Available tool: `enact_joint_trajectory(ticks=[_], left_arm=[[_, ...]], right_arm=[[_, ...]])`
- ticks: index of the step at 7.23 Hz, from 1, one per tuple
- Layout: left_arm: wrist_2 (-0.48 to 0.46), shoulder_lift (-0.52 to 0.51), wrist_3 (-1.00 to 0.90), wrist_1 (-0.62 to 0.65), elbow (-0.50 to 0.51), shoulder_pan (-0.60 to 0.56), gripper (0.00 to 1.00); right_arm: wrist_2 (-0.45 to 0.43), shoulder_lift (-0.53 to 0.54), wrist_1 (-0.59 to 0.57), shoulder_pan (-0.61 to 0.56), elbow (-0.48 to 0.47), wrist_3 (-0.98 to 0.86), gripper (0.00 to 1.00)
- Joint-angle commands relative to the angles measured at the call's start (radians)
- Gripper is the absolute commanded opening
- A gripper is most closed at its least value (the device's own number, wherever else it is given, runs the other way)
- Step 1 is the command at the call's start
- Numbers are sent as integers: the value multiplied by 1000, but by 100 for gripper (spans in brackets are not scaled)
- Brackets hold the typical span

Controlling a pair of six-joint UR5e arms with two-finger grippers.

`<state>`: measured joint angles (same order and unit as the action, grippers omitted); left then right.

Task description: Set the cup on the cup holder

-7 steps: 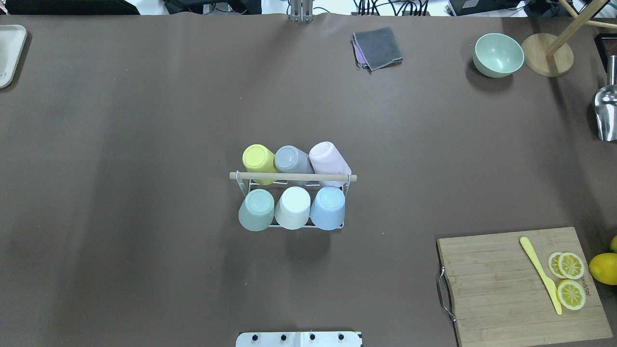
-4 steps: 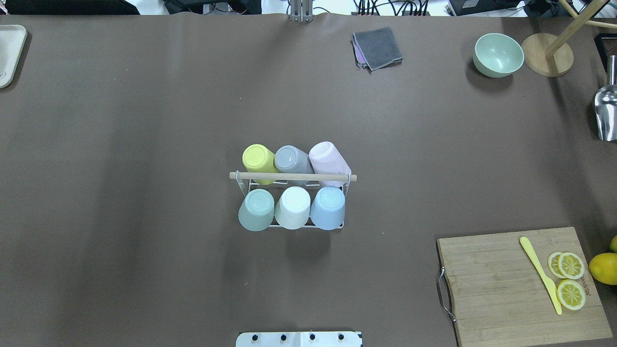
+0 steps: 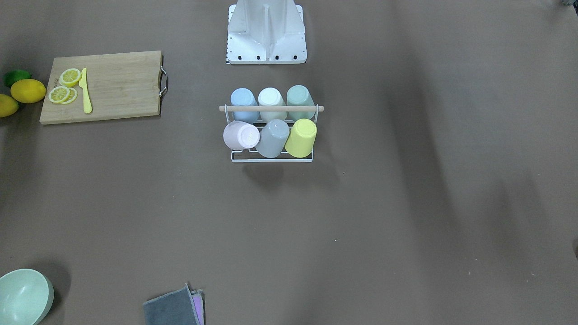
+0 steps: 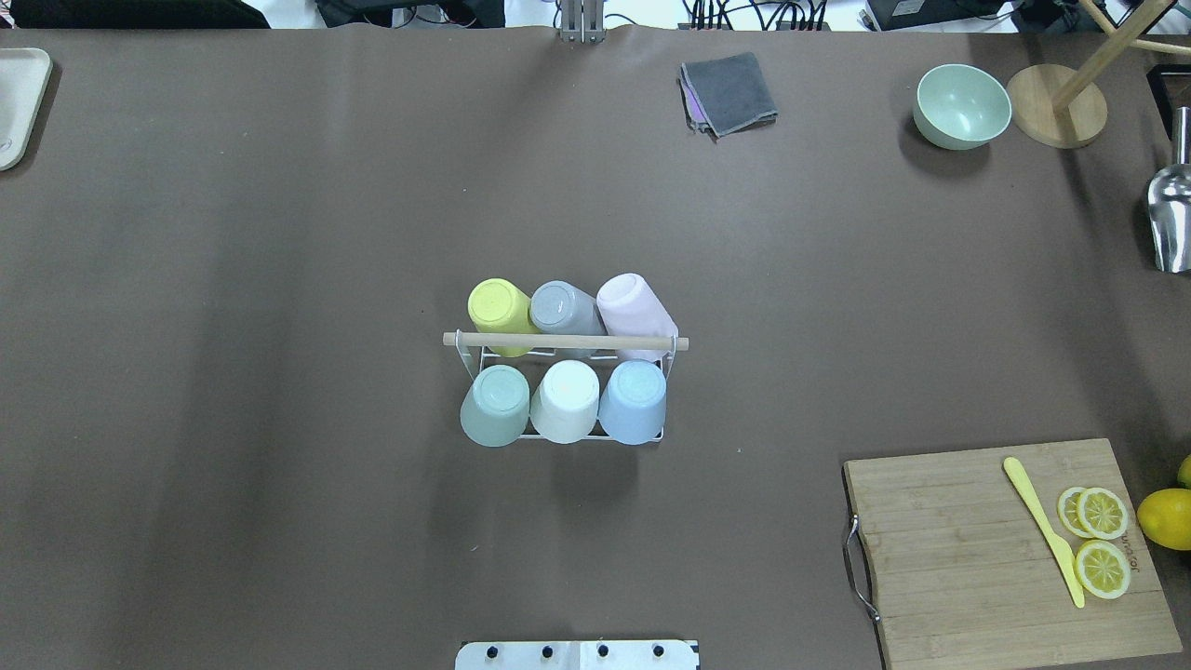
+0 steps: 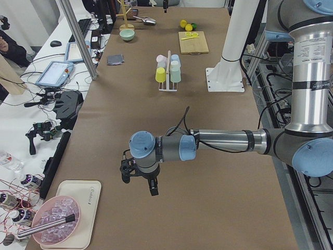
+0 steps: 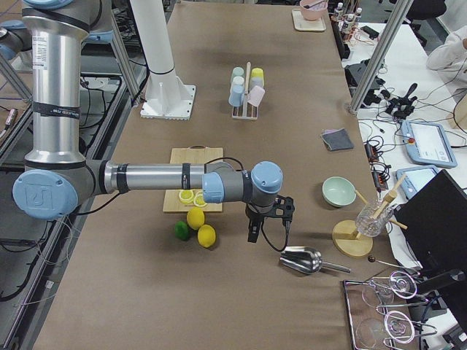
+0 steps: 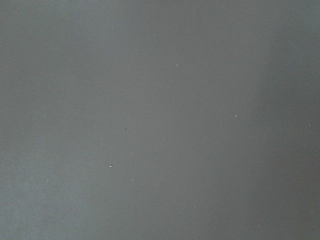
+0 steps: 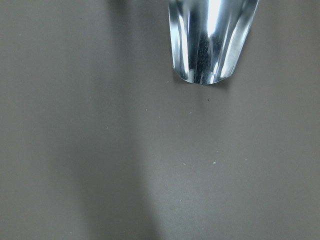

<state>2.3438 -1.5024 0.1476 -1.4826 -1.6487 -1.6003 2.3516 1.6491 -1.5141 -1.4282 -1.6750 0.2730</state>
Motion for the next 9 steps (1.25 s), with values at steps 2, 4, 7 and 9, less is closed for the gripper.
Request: enact_joint_trajectory(ticks=[2,4,7,9], left_arm=[[0,20,0,1,1,-1,98],[0,44,0,-7,-13,-3,98],[2,44,3,-7,-23,-4,98],[0,44,3,-7,-23,-4,98]], right_arm=[[2,0,0,0,-2,0,100],[2,0,0,0,0,0,100],[-1,-2,-1,0,0,3,99],[-2,0,-1,0,0,5,99]])
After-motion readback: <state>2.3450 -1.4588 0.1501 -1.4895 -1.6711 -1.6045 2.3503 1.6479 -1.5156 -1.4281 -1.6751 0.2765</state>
